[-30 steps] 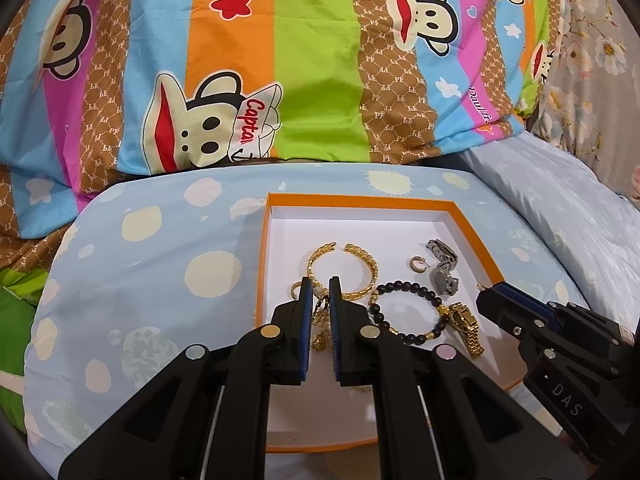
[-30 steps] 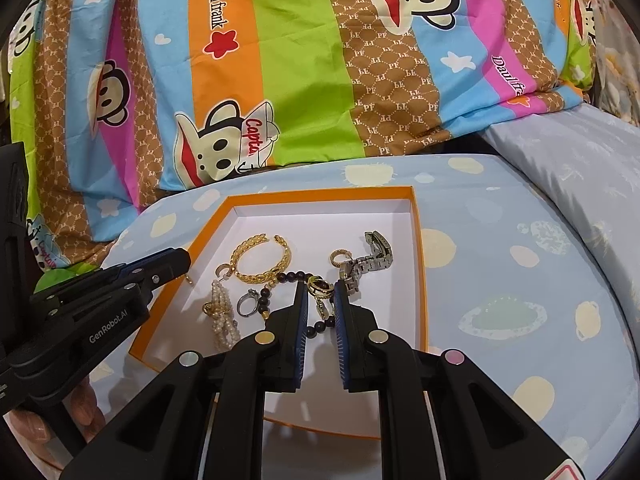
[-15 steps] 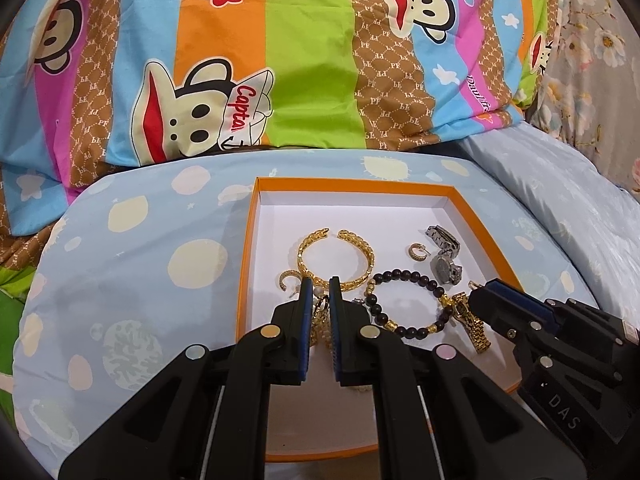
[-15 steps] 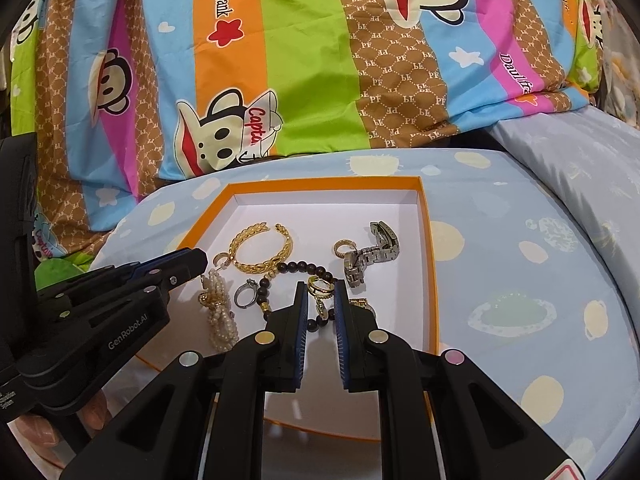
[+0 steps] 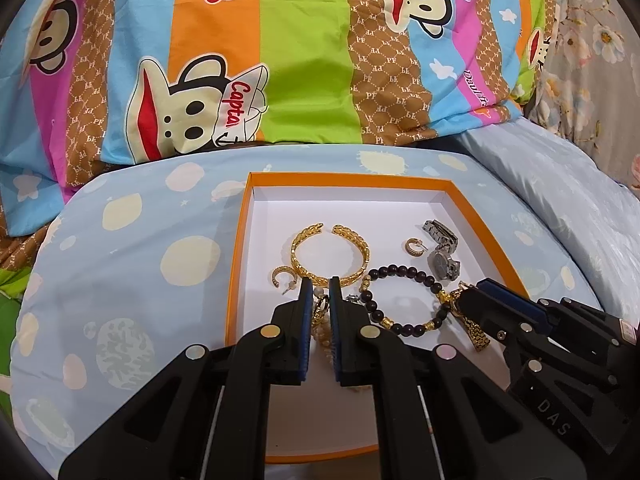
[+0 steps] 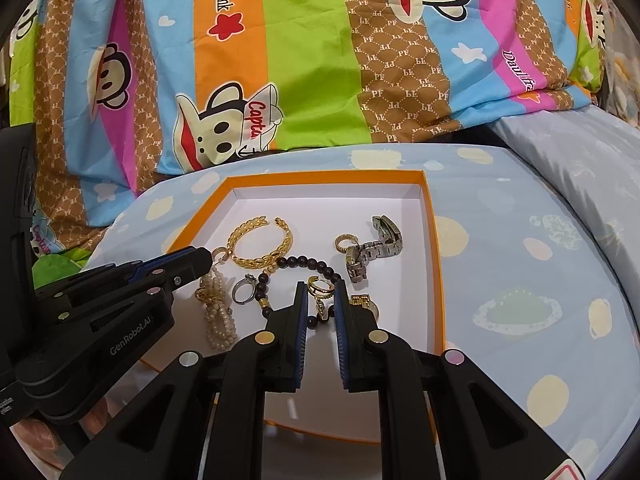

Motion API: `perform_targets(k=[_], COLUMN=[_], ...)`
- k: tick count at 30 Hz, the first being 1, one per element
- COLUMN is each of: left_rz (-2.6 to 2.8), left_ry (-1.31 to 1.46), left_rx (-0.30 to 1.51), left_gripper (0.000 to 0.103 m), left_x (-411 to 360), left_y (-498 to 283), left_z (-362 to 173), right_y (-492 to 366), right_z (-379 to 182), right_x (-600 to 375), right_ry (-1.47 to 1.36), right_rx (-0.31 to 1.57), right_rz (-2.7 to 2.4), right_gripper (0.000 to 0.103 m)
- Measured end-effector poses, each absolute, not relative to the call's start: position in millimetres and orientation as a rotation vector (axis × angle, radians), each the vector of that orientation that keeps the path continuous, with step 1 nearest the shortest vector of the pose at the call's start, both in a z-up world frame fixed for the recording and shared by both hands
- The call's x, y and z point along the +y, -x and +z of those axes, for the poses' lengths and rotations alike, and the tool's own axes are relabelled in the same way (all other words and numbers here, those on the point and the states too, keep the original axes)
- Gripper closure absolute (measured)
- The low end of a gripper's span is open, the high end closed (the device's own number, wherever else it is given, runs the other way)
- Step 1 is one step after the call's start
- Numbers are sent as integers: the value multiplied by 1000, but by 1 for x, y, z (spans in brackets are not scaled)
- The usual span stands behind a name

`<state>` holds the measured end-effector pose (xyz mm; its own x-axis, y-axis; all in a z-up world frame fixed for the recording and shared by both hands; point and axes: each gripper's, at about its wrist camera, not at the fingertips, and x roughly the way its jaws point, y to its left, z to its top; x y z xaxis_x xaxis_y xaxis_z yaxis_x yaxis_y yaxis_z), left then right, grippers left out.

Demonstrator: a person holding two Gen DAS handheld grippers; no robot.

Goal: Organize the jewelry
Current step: 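Lower both earrings into the orange box and open both grippers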

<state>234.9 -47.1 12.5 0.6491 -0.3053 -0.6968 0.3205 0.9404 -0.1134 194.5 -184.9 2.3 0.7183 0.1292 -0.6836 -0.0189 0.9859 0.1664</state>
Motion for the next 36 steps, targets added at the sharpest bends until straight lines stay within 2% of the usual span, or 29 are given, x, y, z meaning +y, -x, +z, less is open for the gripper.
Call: perform_targets(k=[27,31,36], left_rz=[-328,-319,-304], left_ry=[-17,-20,-58], left_rx=[785,780,772], left_gripper=[94,87,87], left_x=[-45,-45,-48], left_y=[-235,-235,-230], left_z=[11,10,4], right_y=[-194,-194,-187], right_z=[2,1,2], right_x=[-187,-187,-193], right_ry=[-160,-156,-190], right_rx=[759,762,738], right_rz=[77,78,80], right_gripper=[90,90,89])
